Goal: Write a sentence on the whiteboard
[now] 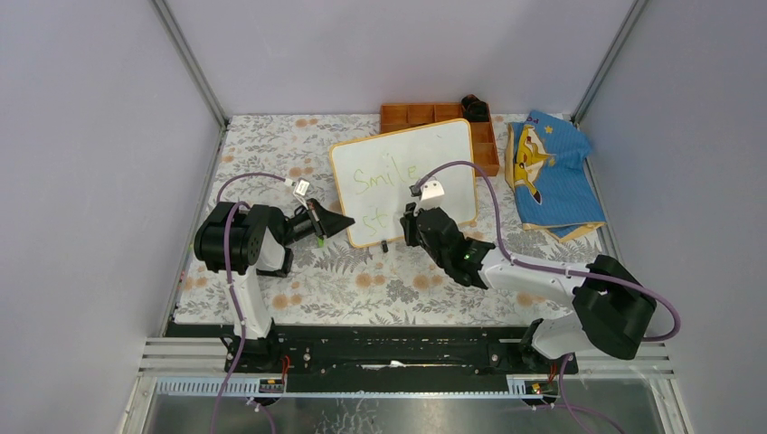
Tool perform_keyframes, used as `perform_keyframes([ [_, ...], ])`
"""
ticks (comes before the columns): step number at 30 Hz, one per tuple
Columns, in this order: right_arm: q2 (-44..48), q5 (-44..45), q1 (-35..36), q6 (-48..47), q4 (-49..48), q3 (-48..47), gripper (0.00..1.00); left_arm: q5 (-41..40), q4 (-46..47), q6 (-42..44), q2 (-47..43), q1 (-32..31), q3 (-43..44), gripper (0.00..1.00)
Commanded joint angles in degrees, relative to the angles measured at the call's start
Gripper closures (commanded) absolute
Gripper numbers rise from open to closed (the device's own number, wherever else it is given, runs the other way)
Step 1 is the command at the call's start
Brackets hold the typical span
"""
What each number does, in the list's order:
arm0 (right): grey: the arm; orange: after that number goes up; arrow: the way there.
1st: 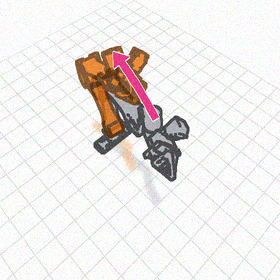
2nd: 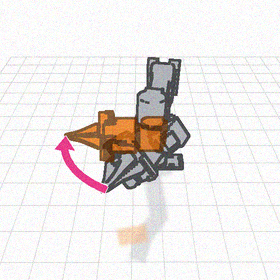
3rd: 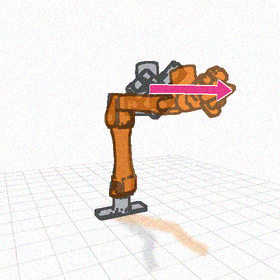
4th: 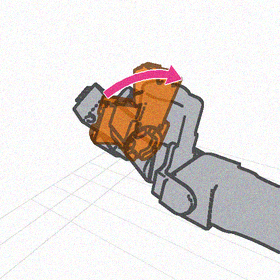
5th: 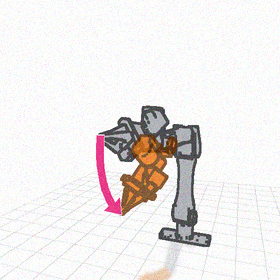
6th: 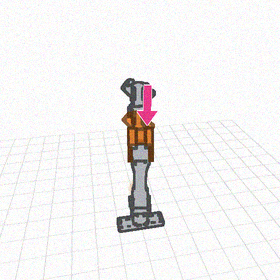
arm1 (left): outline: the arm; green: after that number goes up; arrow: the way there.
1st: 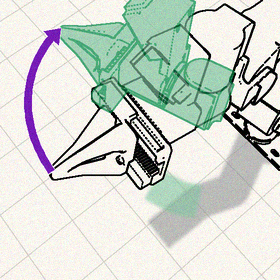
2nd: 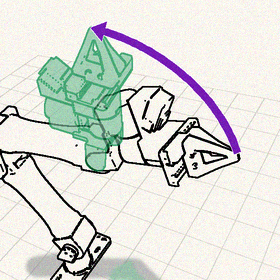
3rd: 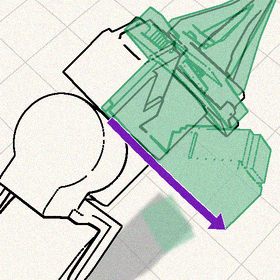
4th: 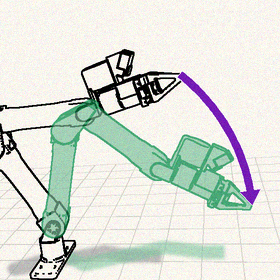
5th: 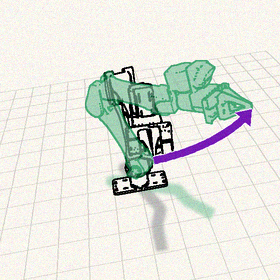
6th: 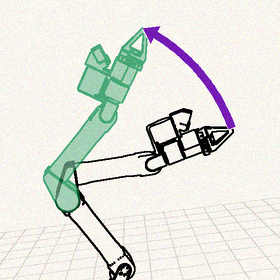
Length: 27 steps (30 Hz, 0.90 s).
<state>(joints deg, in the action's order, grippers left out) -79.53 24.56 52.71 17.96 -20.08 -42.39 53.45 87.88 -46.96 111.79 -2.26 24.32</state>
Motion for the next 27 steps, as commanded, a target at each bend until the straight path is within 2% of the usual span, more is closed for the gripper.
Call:
perform_keyframes([
  [1, -2.0, 2.4, -0.3, -0.9, -2.0, -3.1, 1.00, -2.4, -4.3, 1.4, 0.8, -0.4, 0.1, 1.00],
  [13, -5.2, 4.0, -1.8, -2.0, -2.0, -6.6, 1.00, -2.4, -4.3, 1.5, 0.8, -0.4, 0.2, 1.00],
  [27, -6.4, -2.5, -1.7, -1.7, -1.4, -5.5, 1.00, -2.4, -4.4, 1.4, 0.8, -0.4, 0.2, 1.00],
])
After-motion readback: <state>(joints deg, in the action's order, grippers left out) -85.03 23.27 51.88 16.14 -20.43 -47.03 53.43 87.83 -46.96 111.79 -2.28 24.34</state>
